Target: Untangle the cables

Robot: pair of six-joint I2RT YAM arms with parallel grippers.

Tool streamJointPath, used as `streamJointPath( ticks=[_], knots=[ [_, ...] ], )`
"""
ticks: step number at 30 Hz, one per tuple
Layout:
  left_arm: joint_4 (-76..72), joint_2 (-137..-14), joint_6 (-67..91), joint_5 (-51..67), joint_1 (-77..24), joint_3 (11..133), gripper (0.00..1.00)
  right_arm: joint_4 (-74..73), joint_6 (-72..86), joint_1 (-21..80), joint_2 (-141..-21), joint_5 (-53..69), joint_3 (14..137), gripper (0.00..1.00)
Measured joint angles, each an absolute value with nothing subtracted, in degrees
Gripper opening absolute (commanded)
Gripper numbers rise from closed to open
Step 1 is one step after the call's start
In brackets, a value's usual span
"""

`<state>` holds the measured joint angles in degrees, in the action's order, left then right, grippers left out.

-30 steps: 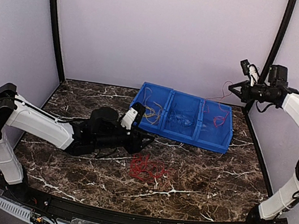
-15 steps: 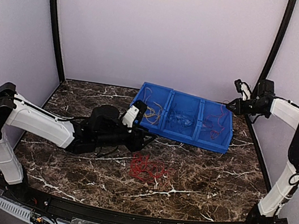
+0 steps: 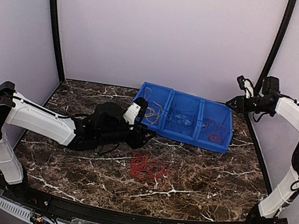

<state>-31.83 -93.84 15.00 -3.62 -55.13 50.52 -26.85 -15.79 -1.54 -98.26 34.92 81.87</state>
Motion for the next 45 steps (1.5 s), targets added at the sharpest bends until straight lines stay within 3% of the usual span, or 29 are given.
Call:
streamJointPath(
  ticks=[5, 10, 23, 31, 40, 42, 45],
  knots=[
    [-29.5, -93.8, 14.8, -5.7, -55.1, 50.6, 0.49, -27.5, -20.8, -0.1, -91.3, 39.1, 79.6, 0.41],
    [-26.3, -93.7, 14.6, -7.9, -55.1, 50.5, 0.5, -30.3, -28.2, 8.9, -87.9, 42.0, 75.3, 0.41],
    [-22.1, -87.4, 15.9, -12.1, -54.9, 41.6, 0.5, -37.7, -40.6, 30.9, -96.8, 38.4, 69.1, 0.47],
    [-22.5, -86.1, 17.3, -13.2, -54.9, 38.9, 0.5, -40.3, -45.6, 35.9, -102.6, 34.5, 67.3, 0.5],
    [-24.0, -85.1, 17.3, -12.6, -54.9, 37.8, 0.49, -39.2, -45.8, 36.6, -104.7, 32.9, 67.0, 0.46],
    [-24.2, -85.1, 17.2, -12.5, -54.9, 37.8, 0.49, -39.0, -45.8, 36.8, -105.6, 32.9, 67.0, 0.4],
    [-24.7, -85.1, 16.8, -12.2, -54.9, 37.8, 0.49, -38.8, -46.0, 37.1, -107.0, 33.0, 67.1, 0.07]
  ],
)
